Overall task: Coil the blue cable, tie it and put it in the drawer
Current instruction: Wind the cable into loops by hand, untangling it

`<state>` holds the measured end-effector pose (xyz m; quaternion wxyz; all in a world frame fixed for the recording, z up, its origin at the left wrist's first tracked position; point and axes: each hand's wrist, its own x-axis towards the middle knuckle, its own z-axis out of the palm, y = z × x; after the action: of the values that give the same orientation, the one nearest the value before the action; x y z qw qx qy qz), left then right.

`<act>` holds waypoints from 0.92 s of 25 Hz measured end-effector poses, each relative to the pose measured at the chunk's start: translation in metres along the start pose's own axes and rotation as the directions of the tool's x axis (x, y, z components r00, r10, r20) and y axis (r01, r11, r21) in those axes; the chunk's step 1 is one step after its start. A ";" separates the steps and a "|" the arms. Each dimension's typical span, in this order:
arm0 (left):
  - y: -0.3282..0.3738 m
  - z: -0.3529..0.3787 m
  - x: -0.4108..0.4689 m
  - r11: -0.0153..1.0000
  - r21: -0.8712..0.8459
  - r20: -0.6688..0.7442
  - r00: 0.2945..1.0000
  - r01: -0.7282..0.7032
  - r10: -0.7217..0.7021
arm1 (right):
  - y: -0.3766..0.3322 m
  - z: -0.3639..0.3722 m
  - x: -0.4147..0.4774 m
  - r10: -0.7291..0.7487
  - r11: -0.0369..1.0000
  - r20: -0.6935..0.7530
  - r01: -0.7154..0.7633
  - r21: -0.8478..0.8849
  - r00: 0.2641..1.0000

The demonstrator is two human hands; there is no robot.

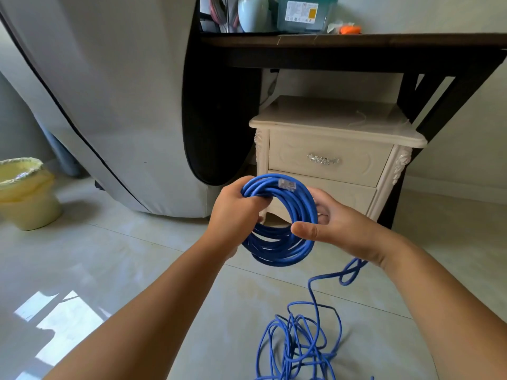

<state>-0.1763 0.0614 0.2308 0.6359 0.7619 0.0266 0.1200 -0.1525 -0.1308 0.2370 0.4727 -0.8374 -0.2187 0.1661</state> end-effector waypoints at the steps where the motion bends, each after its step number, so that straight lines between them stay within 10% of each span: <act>1: 0.000 -0.001 0.001 0.999 -0.033 -0.020 1.000 0.017 -0.018 | 0.001 0.000 -0.001 0.024 1.000 0.010 -0.024 0.000 1.000; 9: 0.001 0.009 0.000 0.874 -0.422 -0.131 0.937 0.242 -0.323 | -0.005 0.044 0.007 0.093 0.907 -0.241 0.018 0.420 0.966; 18: 0.002 0.011 -0.013 0.894 -0.321 0.218 0.943 0.313 -0.252 | -0.006 0.030 0.014 0.279 0.778 -0.371 0.018 0.628 0.886; 23: -0.007 0.008 -0.008 0.824 -0.383 0.396 0.880 0.419 -0.263 | 0.005 0.009 0.022 0.406 0.455 -0.324 0.118 0.883 0.855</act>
<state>-0.1816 0.0538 0.2215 0.8035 0.5820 0.0299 -0.1219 -0.1369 -0.1146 0.2270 0.8567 -0.4999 0.1018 0.0762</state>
